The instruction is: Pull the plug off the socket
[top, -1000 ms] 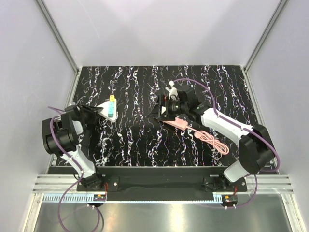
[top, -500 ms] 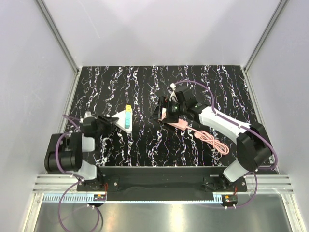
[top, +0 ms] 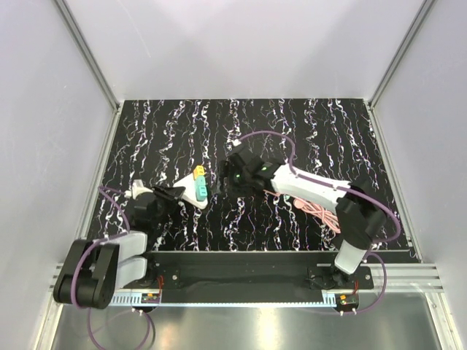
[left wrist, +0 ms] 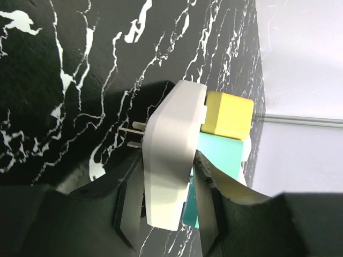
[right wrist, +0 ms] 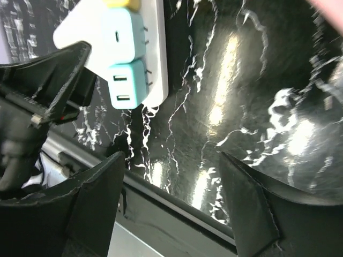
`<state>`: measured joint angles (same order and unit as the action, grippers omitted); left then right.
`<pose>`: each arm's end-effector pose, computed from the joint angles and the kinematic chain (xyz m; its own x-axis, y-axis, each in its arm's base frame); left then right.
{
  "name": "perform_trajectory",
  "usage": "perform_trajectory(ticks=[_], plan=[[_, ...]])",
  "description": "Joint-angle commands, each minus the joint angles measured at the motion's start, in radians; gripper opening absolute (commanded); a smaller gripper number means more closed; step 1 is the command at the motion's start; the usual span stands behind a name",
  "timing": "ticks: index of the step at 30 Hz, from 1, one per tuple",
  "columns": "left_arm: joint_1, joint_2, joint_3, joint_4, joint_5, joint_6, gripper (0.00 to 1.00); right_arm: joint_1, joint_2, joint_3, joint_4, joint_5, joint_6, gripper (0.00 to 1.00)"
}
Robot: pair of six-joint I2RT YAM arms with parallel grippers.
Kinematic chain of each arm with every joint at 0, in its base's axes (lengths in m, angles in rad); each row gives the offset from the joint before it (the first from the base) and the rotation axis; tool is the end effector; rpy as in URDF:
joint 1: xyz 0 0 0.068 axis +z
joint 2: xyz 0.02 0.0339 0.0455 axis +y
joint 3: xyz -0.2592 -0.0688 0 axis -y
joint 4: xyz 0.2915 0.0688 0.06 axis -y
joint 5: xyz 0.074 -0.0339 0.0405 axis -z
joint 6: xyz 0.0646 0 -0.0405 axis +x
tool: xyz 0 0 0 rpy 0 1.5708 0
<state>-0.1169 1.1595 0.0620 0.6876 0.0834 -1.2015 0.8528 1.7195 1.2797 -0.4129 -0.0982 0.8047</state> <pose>0.2274 -0.0321 0.0638 -0.3220 -0.8979 -0.3001 -0.2998 0.3974 -0.8673 0.2838 0.3346 0.1959 -0.9142 0.0436 -0.4030 -0.1921 0.8289 0.5253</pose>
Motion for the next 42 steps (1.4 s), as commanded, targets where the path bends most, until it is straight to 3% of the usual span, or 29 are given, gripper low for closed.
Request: perform_trajectory(ticks=[1, 12, 21, 26, 42], plan=[[-0.052, -0.098, -0.011, -0.048, -0.184, 0.025, 0.0, 0.069, 0.057, 0.095, -0.041, 0.164, 0.093, 0.79], [-0.063, -0.142, -0.041, -0.053, -0.202, 0.034, 0.0, 0.107, 0.178, 0.242, -0.078, 0.114, 0.051, 0.76], [-0.063, -0.193, -0.021, -0.151, -0.201, 0.075, 0.0, 0.107, 0.262, 0.319, -0.037, -0.015, -0.148, 0.73], [-0.063, -0.195, -0.03, -0.148, -0.192, 0.074, 0.0, 0.1, 0.31, 0.372, -0.03, -0.043, -0.19, 0.64], [-0.063, -0.193, -0.034, -0.149, -0.183, 0.066, 0.0, 0.065, 0.345, 0.354, 0.039, -0.118, -0.194, 0.63]])
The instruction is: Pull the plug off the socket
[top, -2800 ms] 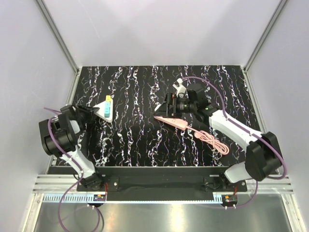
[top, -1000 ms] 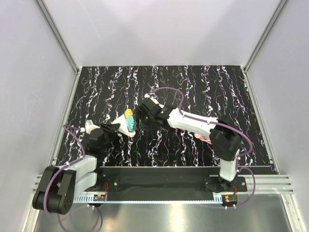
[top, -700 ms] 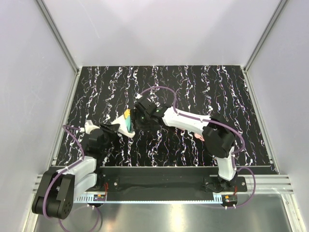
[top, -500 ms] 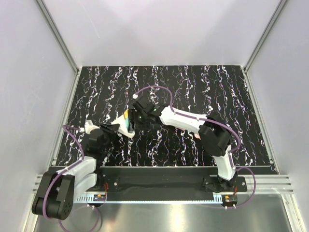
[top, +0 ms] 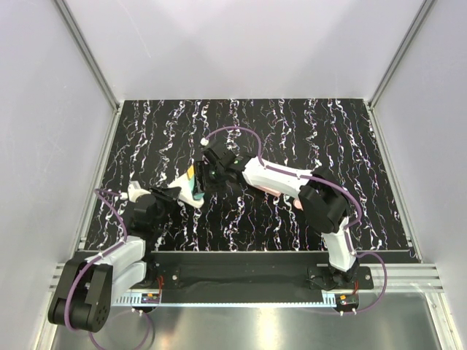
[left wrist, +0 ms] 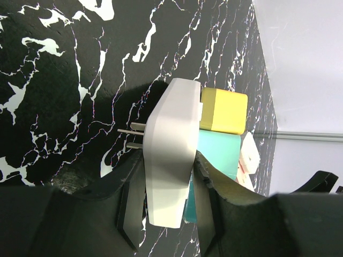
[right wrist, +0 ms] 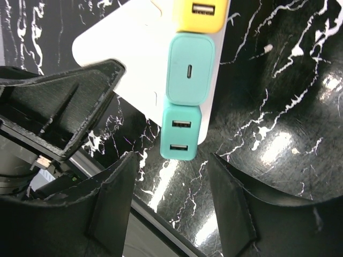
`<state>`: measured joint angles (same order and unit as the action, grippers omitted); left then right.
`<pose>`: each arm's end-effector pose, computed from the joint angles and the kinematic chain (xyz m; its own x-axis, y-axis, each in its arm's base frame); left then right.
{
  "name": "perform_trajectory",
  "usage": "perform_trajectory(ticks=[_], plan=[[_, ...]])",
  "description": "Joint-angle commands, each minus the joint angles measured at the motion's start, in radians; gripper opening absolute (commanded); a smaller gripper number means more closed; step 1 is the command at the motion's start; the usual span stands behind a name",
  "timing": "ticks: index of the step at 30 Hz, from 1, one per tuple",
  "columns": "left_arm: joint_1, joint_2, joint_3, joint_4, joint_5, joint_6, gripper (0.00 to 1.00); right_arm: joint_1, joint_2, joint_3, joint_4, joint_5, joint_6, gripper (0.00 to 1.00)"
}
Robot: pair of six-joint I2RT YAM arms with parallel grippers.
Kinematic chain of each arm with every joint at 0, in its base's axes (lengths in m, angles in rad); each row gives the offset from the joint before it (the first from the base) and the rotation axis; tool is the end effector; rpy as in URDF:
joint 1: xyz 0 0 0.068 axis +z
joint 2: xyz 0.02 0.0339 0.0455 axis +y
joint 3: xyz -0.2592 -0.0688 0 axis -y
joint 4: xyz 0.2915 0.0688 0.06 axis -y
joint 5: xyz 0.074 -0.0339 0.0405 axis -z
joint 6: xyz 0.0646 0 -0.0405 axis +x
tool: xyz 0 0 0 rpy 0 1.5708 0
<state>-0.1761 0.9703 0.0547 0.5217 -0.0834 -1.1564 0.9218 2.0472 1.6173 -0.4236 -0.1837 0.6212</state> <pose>0.2239 -0.0344 0.0797 -0.2426 -0.8833 -0.4011 -0.3061 0.4620 -0.8324 0.3044 0.4208 0.1733 -0.8685 -0.1981 -0.4544 -0.4309 0.7548 0.4945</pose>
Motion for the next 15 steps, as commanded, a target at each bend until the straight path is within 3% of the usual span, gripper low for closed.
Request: perform_trajectory(ticks=[1, 15], plan=[[-0.003, -0.004, -0.029, 0.018, -0.013, 0.02, 0.0, -0.005, 0.028, 0.021, 0.052, -0.039, -0.008, 0.6], [-0.003, -0.016, -0.03, 0.003, -0.004, 0.007, 0.0, -0.017, 0.06, 0.035, 0.057, -0.051, 0.003, 0.52]])
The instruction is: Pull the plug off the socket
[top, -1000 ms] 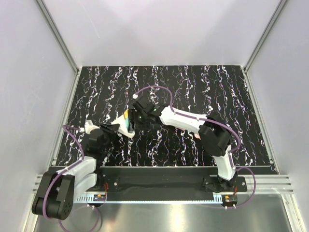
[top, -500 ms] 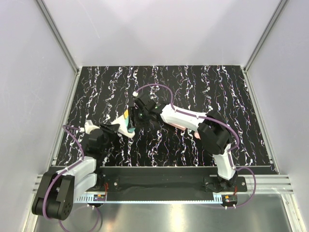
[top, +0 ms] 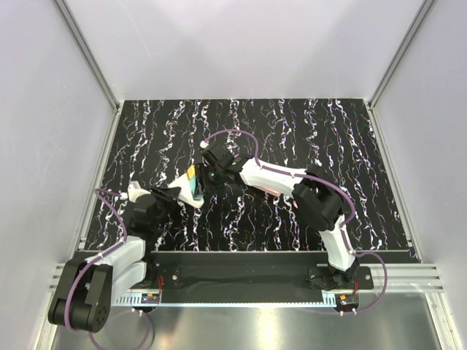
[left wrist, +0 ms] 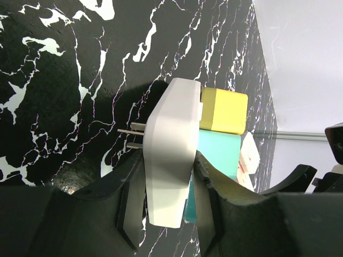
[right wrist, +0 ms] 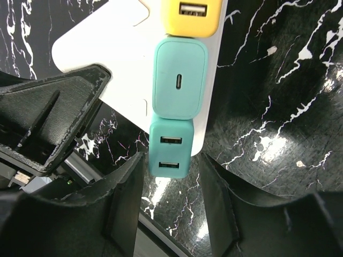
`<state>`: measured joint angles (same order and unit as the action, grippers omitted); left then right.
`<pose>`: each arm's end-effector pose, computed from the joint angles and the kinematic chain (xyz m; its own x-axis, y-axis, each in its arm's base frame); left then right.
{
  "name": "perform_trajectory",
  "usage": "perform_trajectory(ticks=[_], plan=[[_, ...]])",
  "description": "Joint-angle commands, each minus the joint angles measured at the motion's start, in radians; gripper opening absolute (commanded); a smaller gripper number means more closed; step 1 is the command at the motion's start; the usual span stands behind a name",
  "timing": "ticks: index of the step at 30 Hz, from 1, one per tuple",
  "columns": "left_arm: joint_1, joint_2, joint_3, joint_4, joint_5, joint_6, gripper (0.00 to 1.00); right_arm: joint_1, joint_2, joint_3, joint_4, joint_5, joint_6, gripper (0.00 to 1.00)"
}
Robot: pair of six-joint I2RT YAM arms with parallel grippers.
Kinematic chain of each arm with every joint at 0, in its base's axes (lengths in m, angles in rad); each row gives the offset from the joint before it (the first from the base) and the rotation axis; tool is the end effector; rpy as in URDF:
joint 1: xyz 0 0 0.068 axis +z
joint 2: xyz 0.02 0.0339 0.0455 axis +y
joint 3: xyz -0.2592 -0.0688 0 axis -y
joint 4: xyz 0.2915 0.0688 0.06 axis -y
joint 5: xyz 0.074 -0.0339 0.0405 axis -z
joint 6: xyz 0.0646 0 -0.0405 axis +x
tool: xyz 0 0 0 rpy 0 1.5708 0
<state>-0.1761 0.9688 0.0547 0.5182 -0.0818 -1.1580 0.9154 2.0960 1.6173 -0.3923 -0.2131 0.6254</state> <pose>0.2238 -0.0345 0.0795 -0.2443 -0.8838 -0.3990 -0.3075 0.4608 -0.8325 0.3089 0.4243 0.1518 -0.8802 -0.2062 -0.4274 -0.4226 0.7504 0.5082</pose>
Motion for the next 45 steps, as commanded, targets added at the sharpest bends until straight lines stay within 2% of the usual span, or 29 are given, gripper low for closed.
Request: perform_trajectory(ticks=[1, 17, 38, 39, 41, 42, 44, 45], plan=[[-0.003, -0.015, -0.03, -0.001, -0.006, 0.009, 0.0, -0.01, 0.013, 0.036, 0.029, -0.022, 0.002, 0.52], [-0.003, 0.013, -0.013, -0.027, -0.004, 0.011, 0.0, -0.01, 0.024, 0.036, 0.058, -0.006, 0.069, 0.5], [-0.003, -0.053, -0.001, -0.141, -0.049, -0.019, 0.0, -0.01, 0.053, 0.052, 0.081, 0.012, 0.091, 0.45], [-0.003, -0.053, -0.001, -0.141, -0.05, -0.022, 0.0, -0.01, 0.053, 0.053, 0.081, 0.009, 0.091, 0.4], [-0.003, -0.053, 0.0, -0.142, -0.05, -0.023, 0.0, -0.01, 0.053, 0.049, 0.084, 0.003, 0.094, 0.38], [-0.003, -0.053, -0.001, -0.141, -0.05, -0.025, 0.0, -0.01, 0.052, 0.047, 0.084, 0.003, 0.099, 0.27], [-0.003, -0.056, 0.0, -0.15, -0.059, -0.029, 0.0, -0.009, 0.052, 0.044, 0.086, 0.003, 0.106, 0.19], [-0.003, -0.065, 0.0, -0.167, -0.065, -0.031, 0.0, -0.01, 0.05, 0.043, 0.084, 0.004, 0.108, 0.09]])
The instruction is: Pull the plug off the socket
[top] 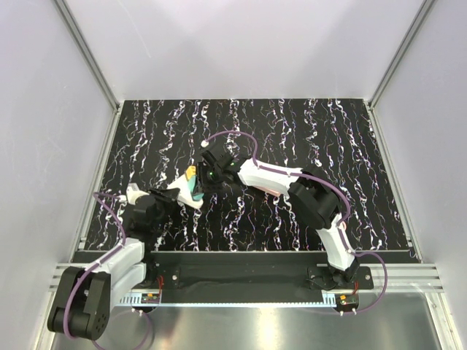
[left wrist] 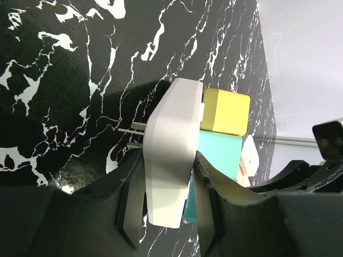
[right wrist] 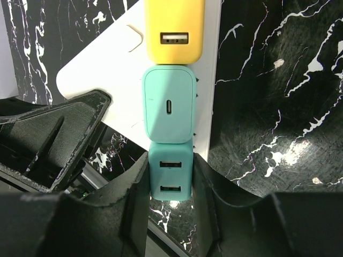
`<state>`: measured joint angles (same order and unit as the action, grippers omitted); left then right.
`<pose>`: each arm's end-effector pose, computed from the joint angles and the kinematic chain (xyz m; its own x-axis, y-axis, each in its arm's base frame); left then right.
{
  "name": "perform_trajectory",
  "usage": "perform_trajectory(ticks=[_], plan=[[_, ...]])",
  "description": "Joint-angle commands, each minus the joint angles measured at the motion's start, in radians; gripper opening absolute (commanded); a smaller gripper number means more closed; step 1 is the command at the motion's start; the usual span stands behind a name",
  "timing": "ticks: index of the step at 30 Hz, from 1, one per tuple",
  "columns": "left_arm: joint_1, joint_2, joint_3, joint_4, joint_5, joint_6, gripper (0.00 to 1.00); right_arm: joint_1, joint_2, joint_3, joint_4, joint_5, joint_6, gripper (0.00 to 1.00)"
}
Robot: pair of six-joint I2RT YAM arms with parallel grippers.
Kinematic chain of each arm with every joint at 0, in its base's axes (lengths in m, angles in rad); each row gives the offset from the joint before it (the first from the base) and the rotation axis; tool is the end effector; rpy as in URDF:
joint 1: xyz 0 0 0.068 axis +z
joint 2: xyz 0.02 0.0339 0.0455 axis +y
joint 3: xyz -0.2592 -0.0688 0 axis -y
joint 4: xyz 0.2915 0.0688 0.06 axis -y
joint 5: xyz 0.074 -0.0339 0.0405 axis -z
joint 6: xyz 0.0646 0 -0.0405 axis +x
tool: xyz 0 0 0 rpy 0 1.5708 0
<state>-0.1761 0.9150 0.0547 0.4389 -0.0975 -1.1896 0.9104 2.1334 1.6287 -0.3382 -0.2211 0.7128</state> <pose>0.2214 -0.0330 0.0805 -0.2305 -0.8973 -0.3764 -0.3415 0.4368 -0.8322 0.3161 0.4301 0.1420 -0.9089 -0.1300 -0.3963 -0.3511 0.7512 0.5589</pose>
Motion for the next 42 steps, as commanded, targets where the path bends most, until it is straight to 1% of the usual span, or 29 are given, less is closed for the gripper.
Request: perform_trajectory(ticks=[1, 2, 7, 12, 18, 20, 23, 27, 30, 35, 42], plan=[[-0.003, -0.018, 0.0, -0.098, -0.065, -0.002, 0.0, -0.005, 0.011, 0.028, 0.028, 0.015, 0.025, 0.04], [-0.005, -0.022, -0.001, -0.104, -0.074, -0.005, 0.0, -0.005, 0.01, 0.025, 0.03, 0.026, 0.039, 0.0], [-0.005, -0.067, -0.01, -0.123, -0.108, 0.013, 0.0, -0.005, -0.018, 0.008, 0.016, 0.098, 0.057, 0.0], [-0.005, -0.085, -0.015, -0.137, -0.133, 0.041, 0.0, -0.005, -0.015, 0.034, -0.022, 0.098, 0.051, 0.0], [-0.01, -0.061, 0.0, -0.141, -0.122, 0.062, 0.0, -0.004, 0.016, 0.083, -0.044, 0.057, 0.033, 0.0], [-0.013, -0.048, 0.022, -0.179, -0.133, 0.07, 0.0, 0.004, 0.023, 0.1, -0.058, 0.069, 0.007, 0.0], [-0.016, -0.039, 0.033, -0.187, -0.136, 0.081, 0.0, 0.008, 0.02, 0.12, -0.094, 0.1, -0.016, 0.0], [-0.023, -0.044, 0.04, -0.204, -0.148, 0.099, 0.0, 0.007, 0.013, 0.111, -0.097, 0.123, -0.029, 0.0], [-0.025, -0.044, 0.04, -0.21, -0.15, 0.114, 0.0, -0.007, 0.011, 0.108, -0.084, 0.059, 0.007, 0.0], [-0.025, -0.034, 0.036, -0.207, -0.159, 0.128, 0.0, -0.007, -0.013, 0.096, -0.082, 0.078, 0.008, 0.0], [-0.025, -0.036, 0.02, -0.195, -0.169, 0.131, 0.0, -0.034, -0.066, 0.001, -0.013, 0.058, 0.053, 0.0]])
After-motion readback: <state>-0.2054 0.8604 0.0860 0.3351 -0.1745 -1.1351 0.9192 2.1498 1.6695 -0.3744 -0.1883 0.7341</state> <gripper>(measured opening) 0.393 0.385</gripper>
